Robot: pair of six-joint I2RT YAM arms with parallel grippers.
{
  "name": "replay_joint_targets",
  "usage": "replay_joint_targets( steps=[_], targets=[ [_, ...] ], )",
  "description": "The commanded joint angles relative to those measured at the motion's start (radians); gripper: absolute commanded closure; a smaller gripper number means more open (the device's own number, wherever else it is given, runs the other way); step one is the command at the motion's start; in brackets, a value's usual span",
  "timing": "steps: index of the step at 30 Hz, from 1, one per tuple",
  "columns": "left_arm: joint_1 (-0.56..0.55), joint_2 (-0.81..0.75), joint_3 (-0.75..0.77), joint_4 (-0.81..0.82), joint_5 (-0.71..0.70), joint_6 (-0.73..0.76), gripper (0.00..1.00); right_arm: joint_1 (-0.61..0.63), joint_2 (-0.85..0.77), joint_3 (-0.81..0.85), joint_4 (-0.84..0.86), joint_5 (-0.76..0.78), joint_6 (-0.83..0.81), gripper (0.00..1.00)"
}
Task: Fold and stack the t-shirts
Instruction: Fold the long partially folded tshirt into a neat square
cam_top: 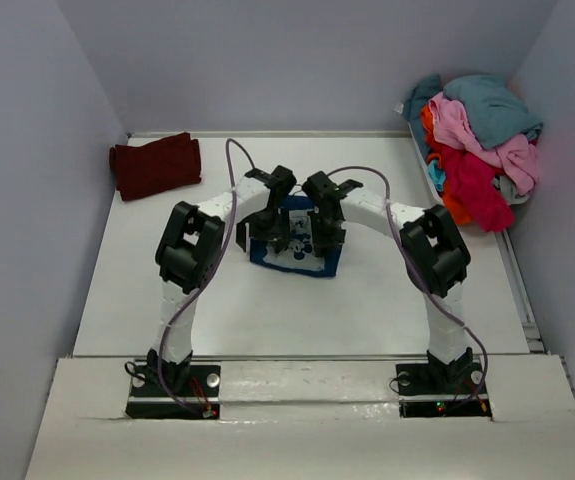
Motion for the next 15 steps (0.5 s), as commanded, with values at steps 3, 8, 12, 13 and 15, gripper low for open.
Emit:
replay_joint_targets(
  steps=[3,8,12,13,15],
  targets=[
    [-0.003,0.091,0.062,0.056,-0.05,0.025,0.02,-0.019,-0.128,-0.119,-0.051,0.082,0.043,0.76],
    [-0.013,0.068,0.032,0.067,-0.045,0.032,0.02,-0.019,-0.193,-0.194,-0.03,0.051,0.066,0.76],
    [-0.013,0.014,0.01,0.073,-0.073,0.017,0.02,-0.019,-0.179,-0.145,-0.027,0.051,0.051,0.76],
    [-0.013,0.003,0.02,0.07,-0.082,0.014,0.02,-0.019,-0.174,-0.121,-0.034,0.055,0.048,0.76],
    [-0.013,-0.023,0.068,0.048,-0.117,0.014,0.01,-0.019,-0.154,-0.029,-0.047,0.071,0.034,0.76]
  ],
)
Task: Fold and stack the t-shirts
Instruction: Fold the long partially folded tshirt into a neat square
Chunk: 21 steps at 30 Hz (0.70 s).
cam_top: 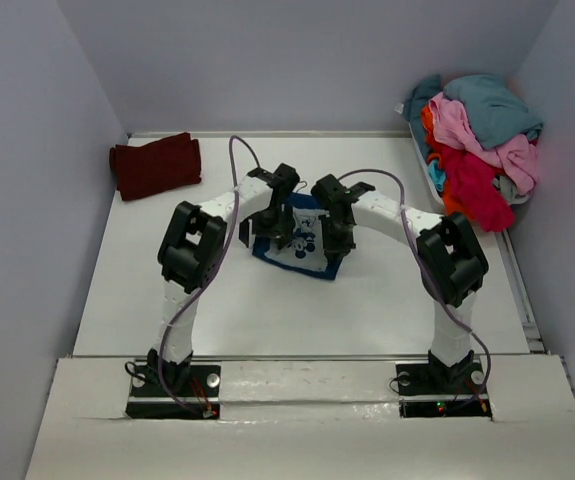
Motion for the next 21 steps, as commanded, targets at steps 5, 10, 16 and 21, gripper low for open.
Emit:
replay_joint_targets(
  steps=[5,10,16,21],
  targets=[
    [-0.004,-0.05,0.202,-0.056,-0.175,-0.008,0.01,-0.007,0.088,0.398,-0.112,0.089,-0.058,0.76],
    [0.007,-0.007,0.34,-0.08,-0.187,-0.003,0.01,-0.007,0.197,0.598,-0.165,0.126,-0.072,0.75],
    [0.007,0.074,0.308,-0.014,-0.184,0.018,0.01,-0.007,0.269,0.615,-0.145,0.133,-0.061,0.75],
    [0.007,0.117,0.276,0.062,-0.169,0.02,0.01,-0.042,0.295,0.56,-0.088,0.143,-0.049,0.75]
  ],
)
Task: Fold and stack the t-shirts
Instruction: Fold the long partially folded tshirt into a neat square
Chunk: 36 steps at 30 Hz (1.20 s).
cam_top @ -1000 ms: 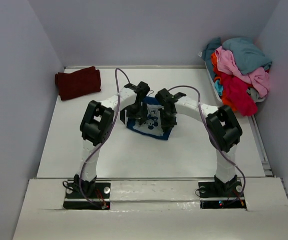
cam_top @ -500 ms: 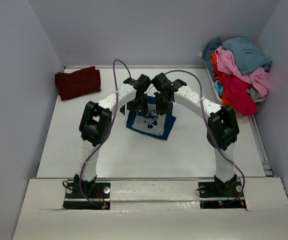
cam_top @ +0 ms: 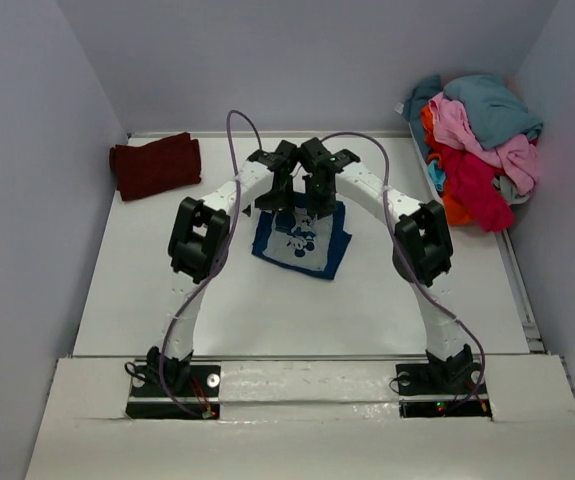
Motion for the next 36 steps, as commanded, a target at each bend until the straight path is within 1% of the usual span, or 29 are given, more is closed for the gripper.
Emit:
replay_joint_targets(
  steps=[1,4,8,13,18,24,28,32,34,35,36],
  targets=[
    [-0.02,0.017,-0.025,0.065,-0.004,0.016,0.01,-0.025,0.022,-0.039,0.027,0.029,0.004,0.75],
    [-0.02,0.078,0.026,0.041,-0.015,0.015,0.01,-0.059,0.034,-0.056,0.045,0.02,0.004,0.75],
    [0.003,0.115,0.04,0.001,-0.039,-0.014,0.01,-0.068,0.037,-0.078,0.062,0.017,-0.001,0.75],
    [0.035,0.034,-0.116,0.05,-0.036,-0.036,0.01,-0.099,0.028,-0.151,0.102,0.013,0.001,0.75],
    [0.055,-0.014,-0.228,0.084,-0.035,-0.042,0.01,-0.128,0.009,-0.222,0.131,0.012,0.009,0.75],
    [0.055,-0.04,-0.27,0.098,-0.032,-0.039,0.01,-0.18,0.002,-0.234,0.139,0.005,0.006,0.74],
    [0.055,-0.037,-0.261,0.102,-0.024,-0.031,0.01,-0.192,0.005,-0.196,0.125,-0.009,-0.005,0.74],
    [0.055,-0.058,-0.218,0.104,-0.021,-0.021,0.01,-0.192,0.0,-0.092,0.07,-0.029,-0.008,0.73],
    [0.055,-0.071,-0.203,0.096,-0.021,-0.009,0.01,-0.192,-0.006,-0.05,0.042,-0.043,-0.01,0.68],
    [0.055,-0.087,-0.186,0.092,-0.024,-0.005,0.01,-0.192,-0.015,-0.029,0.013,-0.046,-0.011,0.64],
    [0.055,-0.095,-0.181,0.085,-0.03,-0.002,0.01,-0.192,-0.018,0.016,-0.004,-0.047,-0.011,0.58]
  ],
)
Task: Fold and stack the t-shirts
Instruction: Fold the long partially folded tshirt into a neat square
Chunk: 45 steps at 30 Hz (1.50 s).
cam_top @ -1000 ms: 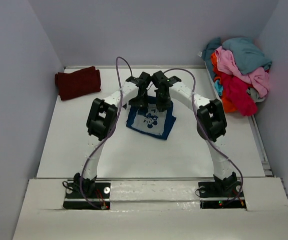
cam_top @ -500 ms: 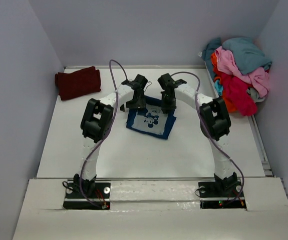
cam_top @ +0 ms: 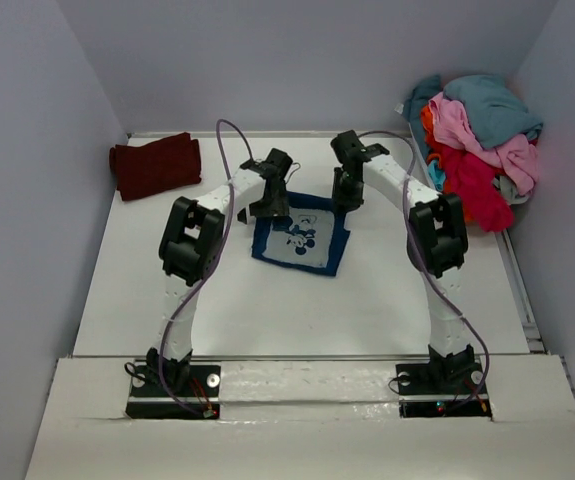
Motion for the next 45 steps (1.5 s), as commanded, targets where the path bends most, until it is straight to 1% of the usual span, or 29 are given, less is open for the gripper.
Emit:
replay_joint_targets(
  steps=[1,4,6,7,9,10,14,16,18,24,27,29,33,45],
  targets=[
    [0.018,-0.071,0.039,-0.1,-0.06,0.056,0.01,-0.006,-0.042,0.153,-0.117,0.011,-0.02,0.57],
    [0.018,-0.095,0.033,-0.117,-0.043,0.069,0.01,0.004,-0.045,0.205,-0.187,0.008,-0.023,0.55],
    [0.009,-0.121,0.023,-0.128,-0.037,0.076,0.01,0.029,-0.058,0.181,-0.214,0.002,-0.018,0.55],
    [0.009,-0.135,-0.006,-0.122,-0.035,0.077,0.01,0.029,-0.087,0.112,-0.208,-0.018,-0.015,0.55],
    [0.0,-0.184,-0.04,-0.11,-0.012,0.079,0.01,0.038,-0.135,0.031,-0.182,-0.032,0.002,0.55],
    [0.0,-0.197,-0.066,-0.105,-0.007,0.079,0.01,0.049,-0.15,-0.052,-0.159,-0.052,0.006,0.55],
    [-0.023,-0.255,-0.126,-0.097,0.042,0.079,0.01,0.072,-0.215,-0.215,-0.115,-0.078,0.031,0.54],
    [-0.034,-0.273,-0.17,-0.082,0.081,0.085,0.01,0.093,-0.244,-0.252,-0.107,-0.084,0.043,0.51],
    [-0.043,-0.293,-0.191,-0.076,0.08,0.079,0.01,0.093,-0.258,-0.282,-0.099,-0.089,0.043,0.49],
    [-0.043,-0.275,-0.241,-0.056,0.129,0.08,0.01,0.102,-0.258,-0.292,-0.104,-0.091,0.046,0.45],
    [-0.043,-0.266,-0.258,-0.047,0.126,0.077,0.01,0.102,-0.259,-0.304,-0.092,-0.091,0.046,0.44],
    [-0.043,-0.244,-0.261,-0.048,0.112,0.076,0.01,0.102,-0.256,-0.315,-0.082,-0.12,0.046,0.42],
    [-0.043,-0.208,-0.267,-0.053,0.121,0.073,0.01,0.102,-0.247,-0.327,-0.067,-0.133,0.046,0.41],
    [-0.034,-0.139,-0.312,0.001,0.161,0.054,0.01,0.102,-0.218,-0.367,-0.018,-0.155,0.045,0.39]
  ],
)
